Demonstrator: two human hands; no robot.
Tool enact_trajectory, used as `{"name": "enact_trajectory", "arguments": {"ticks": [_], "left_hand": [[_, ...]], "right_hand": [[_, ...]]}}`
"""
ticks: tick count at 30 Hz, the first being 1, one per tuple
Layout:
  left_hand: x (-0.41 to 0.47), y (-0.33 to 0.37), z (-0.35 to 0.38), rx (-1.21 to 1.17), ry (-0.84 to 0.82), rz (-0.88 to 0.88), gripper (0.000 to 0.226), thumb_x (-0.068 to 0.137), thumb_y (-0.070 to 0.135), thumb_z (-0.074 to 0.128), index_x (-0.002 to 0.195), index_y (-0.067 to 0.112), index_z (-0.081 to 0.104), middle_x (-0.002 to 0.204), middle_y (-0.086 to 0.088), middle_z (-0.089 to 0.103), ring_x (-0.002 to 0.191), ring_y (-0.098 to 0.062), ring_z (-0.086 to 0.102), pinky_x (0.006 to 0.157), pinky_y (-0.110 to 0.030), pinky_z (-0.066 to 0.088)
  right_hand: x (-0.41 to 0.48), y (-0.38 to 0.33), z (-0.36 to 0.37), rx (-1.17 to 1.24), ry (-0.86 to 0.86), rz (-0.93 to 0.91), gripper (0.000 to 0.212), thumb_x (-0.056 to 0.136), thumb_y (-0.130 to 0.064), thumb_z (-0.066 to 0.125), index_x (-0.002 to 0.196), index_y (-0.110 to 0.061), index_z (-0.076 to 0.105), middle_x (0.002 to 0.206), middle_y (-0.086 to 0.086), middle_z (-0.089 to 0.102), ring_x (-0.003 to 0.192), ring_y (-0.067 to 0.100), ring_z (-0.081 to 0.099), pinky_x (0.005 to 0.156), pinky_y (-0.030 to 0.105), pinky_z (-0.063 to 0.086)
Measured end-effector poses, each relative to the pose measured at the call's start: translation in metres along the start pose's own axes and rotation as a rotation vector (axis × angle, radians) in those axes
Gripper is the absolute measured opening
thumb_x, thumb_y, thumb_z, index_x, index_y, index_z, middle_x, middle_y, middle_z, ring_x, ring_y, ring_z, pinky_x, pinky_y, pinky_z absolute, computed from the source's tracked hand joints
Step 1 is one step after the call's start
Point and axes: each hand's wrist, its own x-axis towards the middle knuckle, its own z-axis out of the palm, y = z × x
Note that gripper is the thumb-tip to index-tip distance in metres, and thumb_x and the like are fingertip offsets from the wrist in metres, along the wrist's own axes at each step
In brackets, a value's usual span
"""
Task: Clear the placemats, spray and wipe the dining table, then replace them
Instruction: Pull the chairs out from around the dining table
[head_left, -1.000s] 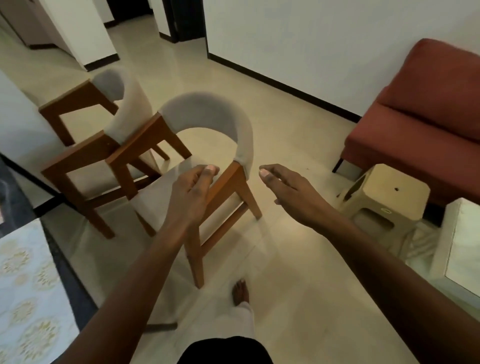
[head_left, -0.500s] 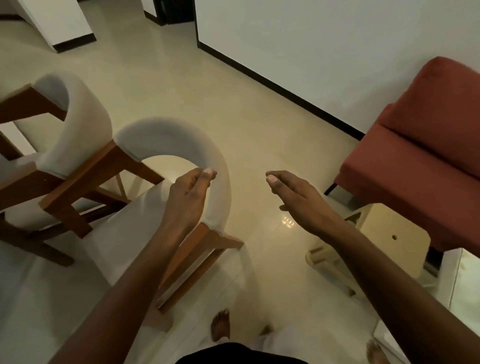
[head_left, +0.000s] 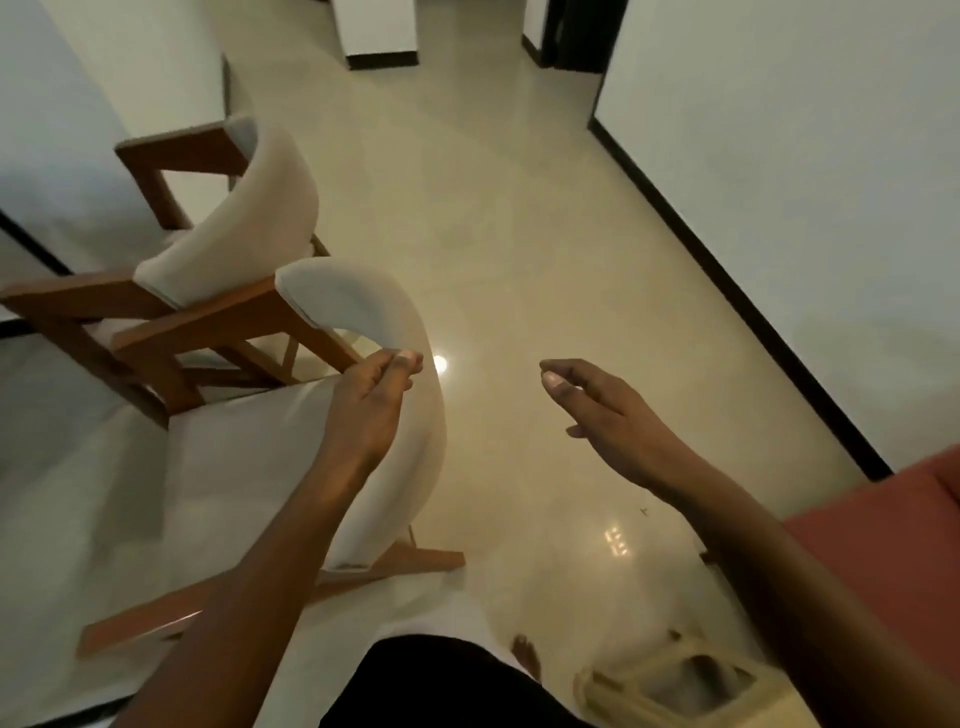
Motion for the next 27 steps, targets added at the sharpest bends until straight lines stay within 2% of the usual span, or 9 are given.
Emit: {"name": "enact_trajectory", "arguments": {"ticks": [4, 7, 10, 13, 15, 18, 21, 24, 27], "left_hand": [[0.029, 0.005, 0.020, -0.036, 0.132, -0.050, 0.036, 0.107, 0.051, 0.046, 0.123, 0.031, 0.071, 0.123, 0.010, 0.073, 0.117, -0.010, 0.066, 0.108, -0.054, 0.051], [0.057, 0.008, 0.025, -0.069, 0.235, -0.052, 0.038, 0.108, 0.047, 0.046, 0.128, 0.025, 0.070, 0.125, 0.006, 0.072, 0.117, -0.013, 0.066, 0.106, -0.048, 0.052], [0.085, 0.007, 0.017, -0.120, 0.316, -0.073, 0.032, 0.108, 0.047, 0.048, 0.119, 0.028, 0.071, 0.112, 0.002, 0.075, 0.105, -0.012, 0.070, 0.091, -0.035, 0.057], [0.113, 0.003, -0.001, -0.183, 0.424, -0.121, 0.024, 0.109, 0.041, 0.049, 0.105, 0.032, 0.070, 0.101, 0.000, 0.074, 0.087, 0.000, 0.069, 0.079, -0.025, 0.051], [0.125, -0.003, -0.016, -0.197, 0.495, -0.159, 0.023, 0.109, 0.043, 0.048, 0.103, 0.037, 0.069, 0.102, 0.007, 0.075, 0.090, 0.004, 0.069, 0.084, -0.028, 0.051], [0.131, -0.018, -0.039, -0.204, 0.674, -0.235, 0.031, 0.104, 0.053, 0.049, 0.113, 0.035, 0.072, 0.111, 0.010, 0.075, 0.107, -0.009, 0.068, 0.097, -0.041, 0.054], [0.118, -0.037, -0.053, -0.180, 0.837, -0.315, 0.037, 0.103, 0.053, 0.051, 0.109, 0.025, 0.074, 0.105, -0.004, 0.075, 0.100, -0.025, 0.070, 0.091, -0.051, 0.056], [0.098, -0.063, -0.061, -0.208, 1.006, -0.439, 0.028, 0.104, 0.048, 0.053, 0.101, 0.030, 0.074, 0.102, -0.002, 0.075, 0.099, -0.024, 0.071, 0.091, -0.051, 0.056], [0.077, -0.085, -0.064, -0.162, 1.164, -0.583, 0.022, 0.106, 0.041, 0.056, 0.101, 0.028, 0.074, 0.101, 0.002, 0.074, 0.104, -0.023, 0.069, 0.090, -0.042, 0.052]], "right_hand": [[0.064, -0.011, -0.024, -0.040, -0.126, -0.076, 0.057, 0.095, -0.073, 0.047, 0.141, -0.042, 0.057, 0.139, -0.025, 0.060, 0.127, -0.004, 0.057, 0.108, 0.045, 0.053], [0.119, -0.026, -0.026, -0.094, -0.229, -0.134, 0.064, 0.090, -0.078, 0.046, 0.142, -0.042, 0.056, 0.141, -0.023, 0.059, 0.128, -0.001, 0.057, 0.109, 0.046, 0.053], [0.173, -0.045, -0.020, -0.141, -0.315, -0.190, 0.063, 0.091, -0.076, 0.046, 0.143, -0.042, 0.056, 0.144, -0.019, 0.058, 0.130, 0.004, 0.057, 0.109, 0.047, 0.052], [0.231, -0.068, -0.006, -0.174, -0.412, -0.220, 0.054, 0.097, -0.069, 0.050, 0.142, -0.040, 0.057, 0.142, -0.020, 0.059, 0.130, 0.003, 0.057, 0.109, 0.046, 0.052], [0.262, -0.084, 0.007, -0.212, -0.473, -0.247, 0.049, 0.100, -0.064, 0.051, 0.141, -0.038, 0.058, 0.140, -0.019, 0.061, 0.127, 0.002, 0.058, 0.108, 0.046, 0.053], [0.311, -0.108, 0.035, -0.282, -0.583, -0.298, 0.042, 0.102, -0.060, 0.051, 0.138, -0.039, 0.060, 0.135, -0.020, 0.062, 0.123, 0.001, 0.060, 0.106, 0.043, 0.054], [0.346, -0.127, 0.068, -0.358, -0.683, -0.373, 0.044, 0.102, -0.061, 0.050, 0.140, -0.039, 0.059, 0.140, -0.017, 0.060, 0.125, 0.006, 0.059, 0.106, 0.042, 0.053], [0.379, -0.144, 0.107, -0.454, -0.788, -0.436, 0.047, 0.105, -0.056, 0.047, 0.146, -0.035, 0.055, 0.151, -0.011, 0.053, 0.135, 0.013, 0.053, 0.107, 0.036, 0.046], [0.415, -0.155, 0.148, -0.579, -0.892, -0.515, 0.053, 0.104, -0.058, 0.049, 0.150, -0.033, 0.050, 0.160, -0.006, 0.045, 0.144, 0.020, 0.045, 0.116, 0.045, 0.040]]}}
